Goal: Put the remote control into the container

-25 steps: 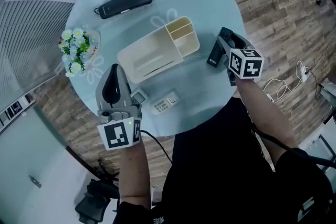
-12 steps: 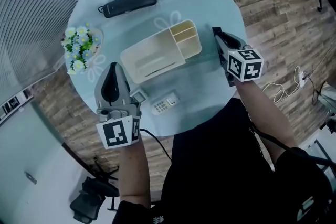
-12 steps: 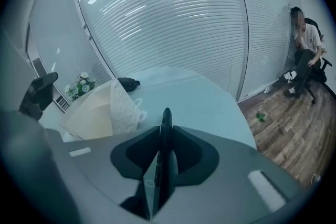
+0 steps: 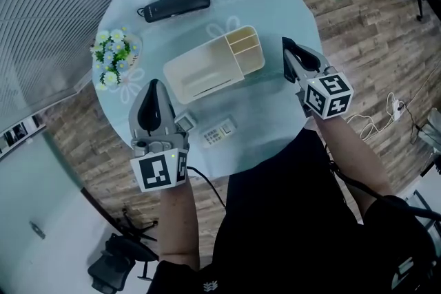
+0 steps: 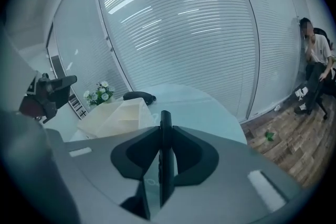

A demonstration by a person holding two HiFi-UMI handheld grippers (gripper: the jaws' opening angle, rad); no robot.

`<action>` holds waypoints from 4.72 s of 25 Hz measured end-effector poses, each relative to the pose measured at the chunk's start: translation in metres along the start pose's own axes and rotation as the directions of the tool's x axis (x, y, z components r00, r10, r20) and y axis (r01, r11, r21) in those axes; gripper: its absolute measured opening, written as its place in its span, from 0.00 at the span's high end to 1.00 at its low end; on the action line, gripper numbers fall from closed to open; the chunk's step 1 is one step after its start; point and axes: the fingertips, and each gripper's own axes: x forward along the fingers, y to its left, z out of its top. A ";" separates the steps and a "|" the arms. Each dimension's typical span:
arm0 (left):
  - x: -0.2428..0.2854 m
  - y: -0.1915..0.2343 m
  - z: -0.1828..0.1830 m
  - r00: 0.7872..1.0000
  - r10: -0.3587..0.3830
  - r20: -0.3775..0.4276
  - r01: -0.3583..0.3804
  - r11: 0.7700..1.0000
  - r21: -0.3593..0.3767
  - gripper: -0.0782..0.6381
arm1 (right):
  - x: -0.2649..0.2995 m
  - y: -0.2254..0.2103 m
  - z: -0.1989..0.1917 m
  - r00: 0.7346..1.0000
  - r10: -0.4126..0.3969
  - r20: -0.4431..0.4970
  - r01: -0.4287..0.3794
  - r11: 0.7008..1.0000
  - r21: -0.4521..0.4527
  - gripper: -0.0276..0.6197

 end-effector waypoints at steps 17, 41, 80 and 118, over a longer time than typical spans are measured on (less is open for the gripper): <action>-0.042 -0.014 0.043 0.996 0.021 0.087 -0.024 0.999 0.026 0.89 | -0.055 0.020 0.047 0.992 0.046 0.121 -0.040 0.998 -0.057 0.84; -0.076 -0.016 0.102 0.979 0.113 0.168 -0.120 0.992 0.035 0.89 | -0.070 0.077 0.133 0.935 0.257 0.243 -0.224 0.962 -0.156 0.84; -0.040 0.006 0.121 0.967 0.186 0.173 -0.185 0.982 -0.025 0.89 | 0.001 0.118 0.180 0.873 0.431 0.229 -0.377 0.894 -0.244 0.84; -0.033 0.025 0.070 0.971 0.227 0.072 -0.221 0.972 -0.079 0.89 | 0.042 0.139 0.162 0.787 0.597 0.157 -0.524 0.781 -0.341 0.84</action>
